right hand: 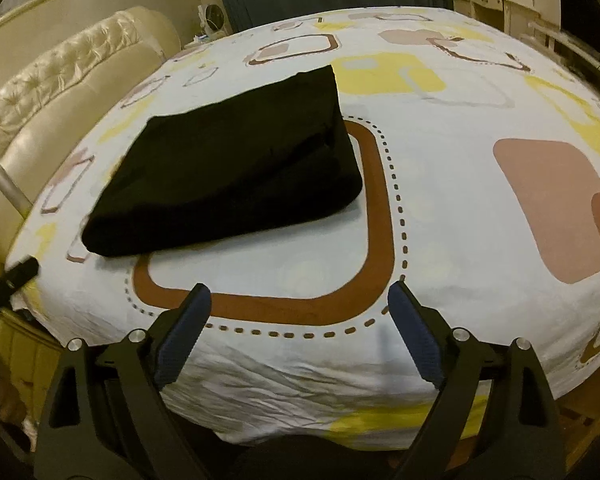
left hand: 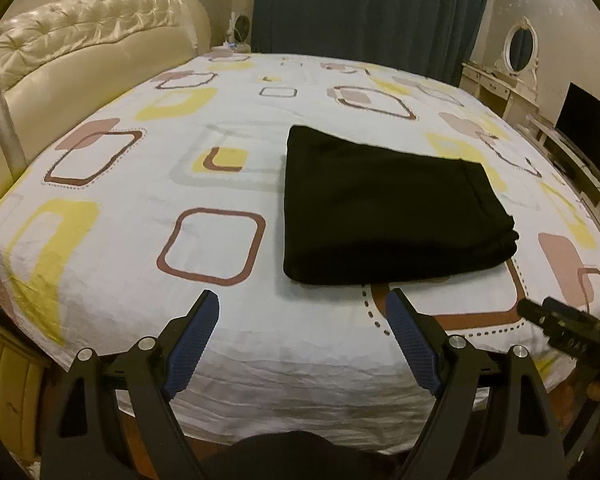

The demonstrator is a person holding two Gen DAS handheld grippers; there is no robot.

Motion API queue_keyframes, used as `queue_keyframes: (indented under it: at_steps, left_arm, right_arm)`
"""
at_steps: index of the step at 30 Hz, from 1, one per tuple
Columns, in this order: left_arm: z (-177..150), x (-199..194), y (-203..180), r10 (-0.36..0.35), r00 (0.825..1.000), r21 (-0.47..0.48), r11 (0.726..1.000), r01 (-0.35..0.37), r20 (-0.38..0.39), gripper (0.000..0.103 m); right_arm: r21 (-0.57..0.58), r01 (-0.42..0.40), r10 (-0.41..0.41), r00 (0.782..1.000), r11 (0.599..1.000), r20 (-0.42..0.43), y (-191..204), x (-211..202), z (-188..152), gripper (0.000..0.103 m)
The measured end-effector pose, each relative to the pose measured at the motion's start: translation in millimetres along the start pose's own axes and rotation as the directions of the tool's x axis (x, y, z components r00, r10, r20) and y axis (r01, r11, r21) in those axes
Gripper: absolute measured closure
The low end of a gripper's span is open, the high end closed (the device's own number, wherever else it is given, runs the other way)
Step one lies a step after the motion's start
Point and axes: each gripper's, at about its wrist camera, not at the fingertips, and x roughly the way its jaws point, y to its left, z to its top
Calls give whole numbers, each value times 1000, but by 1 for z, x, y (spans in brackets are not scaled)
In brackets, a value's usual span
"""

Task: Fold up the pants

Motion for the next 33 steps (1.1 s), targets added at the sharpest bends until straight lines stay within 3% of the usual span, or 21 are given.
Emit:
queue_keyframes:
  at_steps: [21,33]
  left_arm:
    - [0,0,-14,44,999,55,997,-45,28,18]
    - [2,5,-12,66,998,51,997,-66,3,18]
  right_arm:
    - [15,-6,6,1000,1000,1,-10,0,0,13]
    - [14,-7,8,1000,1000,-8,-9,3,-2,13]
